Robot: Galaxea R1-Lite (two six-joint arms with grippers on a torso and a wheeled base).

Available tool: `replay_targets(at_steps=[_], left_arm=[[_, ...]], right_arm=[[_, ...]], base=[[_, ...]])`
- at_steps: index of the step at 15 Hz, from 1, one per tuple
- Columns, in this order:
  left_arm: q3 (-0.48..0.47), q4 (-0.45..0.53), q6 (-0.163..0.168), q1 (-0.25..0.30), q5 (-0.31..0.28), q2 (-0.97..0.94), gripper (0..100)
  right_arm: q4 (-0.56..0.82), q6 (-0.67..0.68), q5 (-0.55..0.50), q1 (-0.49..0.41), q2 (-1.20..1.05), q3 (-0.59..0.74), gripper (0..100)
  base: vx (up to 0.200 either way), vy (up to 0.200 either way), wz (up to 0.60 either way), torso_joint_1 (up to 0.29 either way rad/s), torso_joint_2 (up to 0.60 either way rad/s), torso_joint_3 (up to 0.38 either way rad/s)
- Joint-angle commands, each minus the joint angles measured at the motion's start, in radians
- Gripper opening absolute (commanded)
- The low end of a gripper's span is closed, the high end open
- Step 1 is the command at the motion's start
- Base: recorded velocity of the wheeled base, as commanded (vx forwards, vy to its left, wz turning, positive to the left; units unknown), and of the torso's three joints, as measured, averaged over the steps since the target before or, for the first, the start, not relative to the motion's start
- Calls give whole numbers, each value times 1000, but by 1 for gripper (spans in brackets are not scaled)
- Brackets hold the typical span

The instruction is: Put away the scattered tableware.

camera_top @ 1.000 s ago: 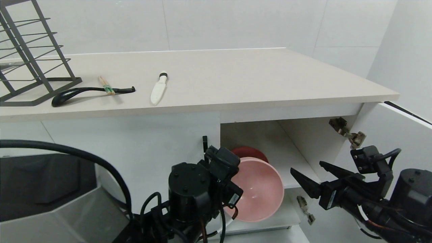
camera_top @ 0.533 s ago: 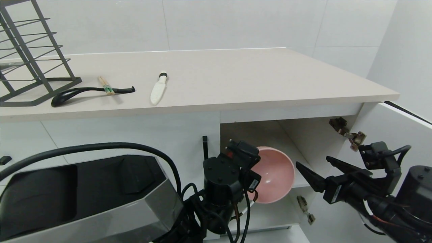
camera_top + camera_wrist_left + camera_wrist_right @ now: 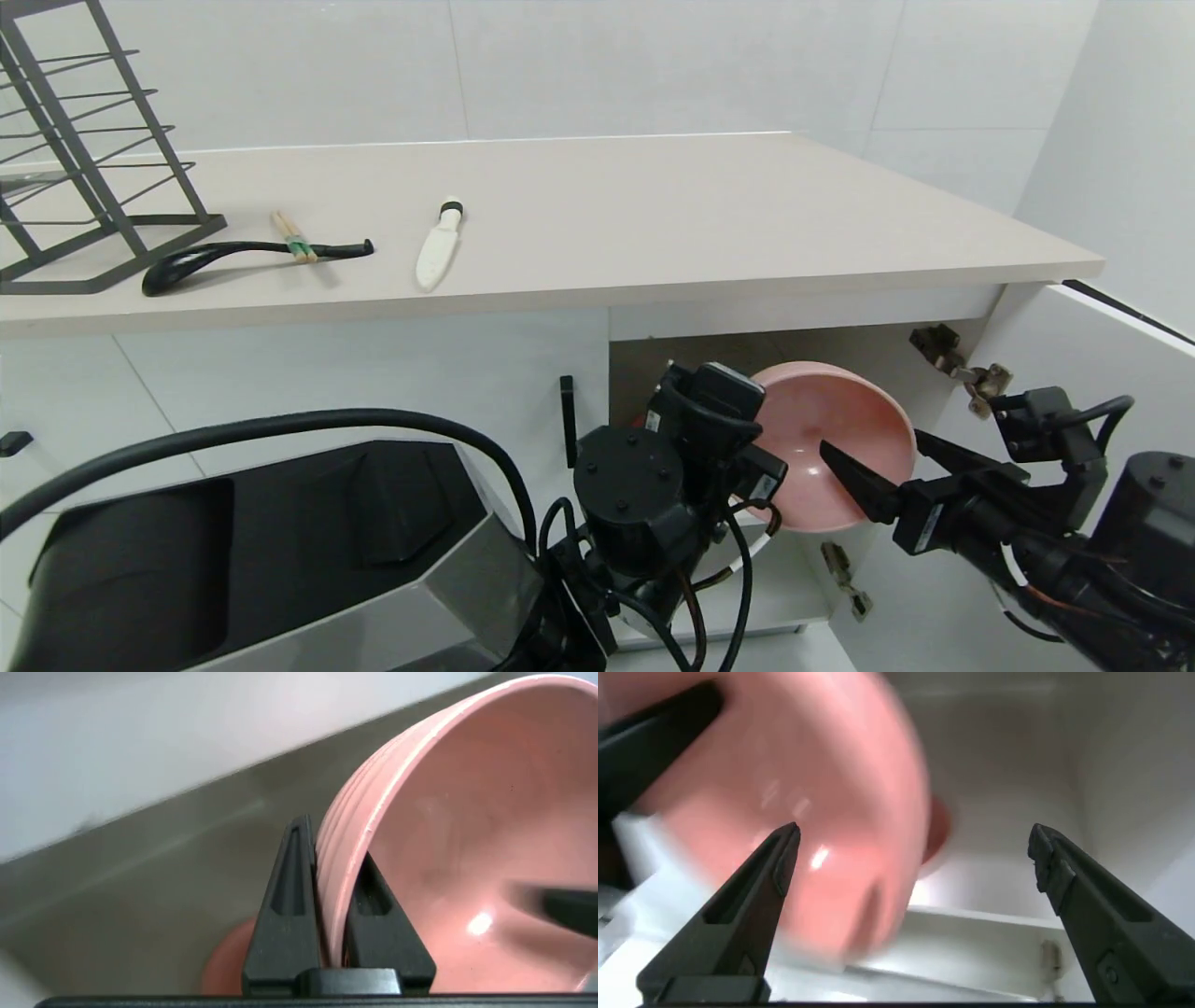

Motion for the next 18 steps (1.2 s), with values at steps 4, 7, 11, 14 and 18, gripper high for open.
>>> replay_targets(at_steps=[4, 7, 11, 14, 18], left_arm=[[-2, -18, -4, 6, -1, -7, 0], [-5, -21, -4, 9, -1, -7, 0], [-5, -10, -4, 9, 1, -4, 0], [-1, -18, -2, 7, -27, -6, 100], [9, -41, 1, -24, -45, -27, 100]], right_arm=[[-1, -2, 1, -70, -5, -21, 100], [-1, -2, 1, -16, -8, -15, 0], [-1, -2, 1, 76, -62, -18, 0], [-1, -2, 1, 56, -56, -18, 0], [-1, -2, 1, 35, -33, -17, 0]], base=[[0, 0, 0, 0, 0, 0], [0, 0, 0, 0, 0, 0], [0, 0, 0, 0, 0, 0], [0, 0, 0, 0, 0, 0], [0, 0, 0, 0, 0, 0]])
